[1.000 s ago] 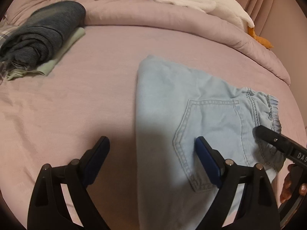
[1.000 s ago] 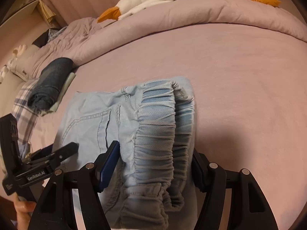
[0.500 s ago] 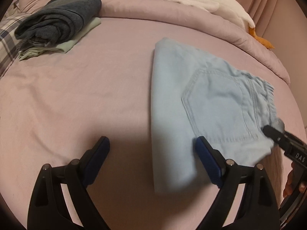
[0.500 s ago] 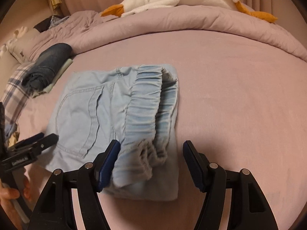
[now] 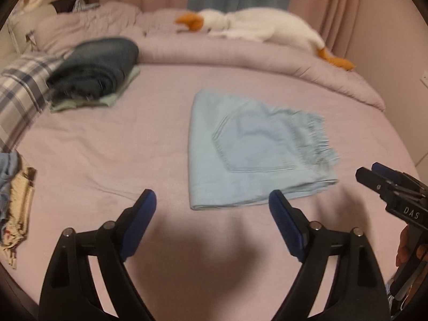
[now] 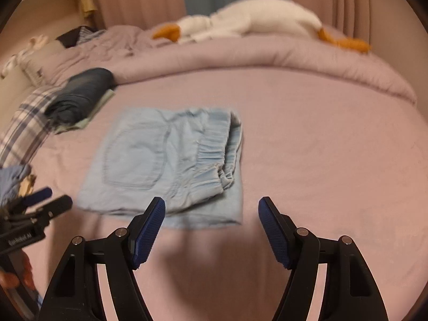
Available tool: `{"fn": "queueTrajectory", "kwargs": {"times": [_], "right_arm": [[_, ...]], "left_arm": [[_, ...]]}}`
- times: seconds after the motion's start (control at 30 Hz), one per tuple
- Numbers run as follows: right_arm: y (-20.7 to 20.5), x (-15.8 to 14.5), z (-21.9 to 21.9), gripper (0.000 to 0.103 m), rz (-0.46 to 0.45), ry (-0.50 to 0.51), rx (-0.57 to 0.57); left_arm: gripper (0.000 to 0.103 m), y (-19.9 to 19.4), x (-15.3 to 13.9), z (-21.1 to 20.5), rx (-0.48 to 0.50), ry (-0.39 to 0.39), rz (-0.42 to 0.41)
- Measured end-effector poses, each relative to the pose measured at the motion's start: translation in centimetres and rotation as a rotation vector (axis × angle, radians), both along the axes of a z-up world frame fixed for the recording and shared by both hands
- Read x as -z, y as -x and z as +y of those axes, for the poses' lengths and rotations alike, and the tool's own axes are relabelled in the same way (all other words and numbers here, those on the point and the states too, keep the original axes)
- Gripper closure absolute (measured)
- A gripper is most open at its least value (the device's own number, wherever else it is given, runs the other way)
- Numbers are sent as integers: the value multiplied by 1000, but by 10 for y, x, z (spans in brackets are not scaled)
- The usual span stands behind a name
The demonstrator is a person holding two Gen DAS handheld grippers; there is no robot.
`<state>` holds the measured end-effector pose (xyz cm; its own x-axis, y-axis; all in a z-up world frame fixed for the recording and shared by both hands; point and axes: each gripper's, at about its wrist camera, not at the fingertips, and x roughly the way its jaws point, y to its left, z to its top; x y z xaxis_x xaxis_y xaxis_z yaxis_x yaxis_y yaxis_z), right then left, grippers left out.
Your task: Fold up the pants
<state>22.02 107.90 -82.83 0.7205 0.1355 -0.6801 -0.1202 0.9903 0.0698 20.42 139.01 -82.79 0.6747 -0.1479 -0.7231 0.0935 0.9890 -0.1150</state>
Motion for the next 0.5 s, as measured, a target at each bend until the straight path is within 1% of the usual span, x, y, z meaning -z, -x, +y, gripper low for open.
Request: {"fn": "queueTrajectory", "kwargs": {"times": [0.03,0.07,0.1,0.13,0.2,0.23,0.3,0.33,0.4,0.43,0.5], "right_arm": [[12,-10,-1,31,-15,-8,-10],[20,-15,-1,30,-26,-12,-17],[27,-20,-2,25,-36,-12,-23],[35,-25,-2,18,-48,-11,-27],[46,-36,0,11,-77,-17,-47],[51,-40,1,10,-89,-21,-55],[60,-49,3,8,-105,-29,-68],[62,-52,4,5,-111,-29,-70],[69,-57,4,1,-124,-29,-64],[72,-59,4,1,-130,-36,-67],[79,-62,2,1,-130,-55,-79]], "left_arm": [[4,6,-7,-2,3,2,-4],[1,11,-12,-5,2,4,-8],[1,19,-21,-6,-5,16,-21],[1,24,-26,-7,-8,23,-29],[1,35,-37,-9,-13,37,-41],[1,41,-44,-10,-21,33,-50],[1,48,-53,-18,-38,-5,-57],[1,50,-56,-20,-46,-28,-60],[1,56,-60,-23,-63,-53,-60],[0,58,-61,-24,-66,-48,-49],[0,62,-61,-22,-51,0,-27]]}}
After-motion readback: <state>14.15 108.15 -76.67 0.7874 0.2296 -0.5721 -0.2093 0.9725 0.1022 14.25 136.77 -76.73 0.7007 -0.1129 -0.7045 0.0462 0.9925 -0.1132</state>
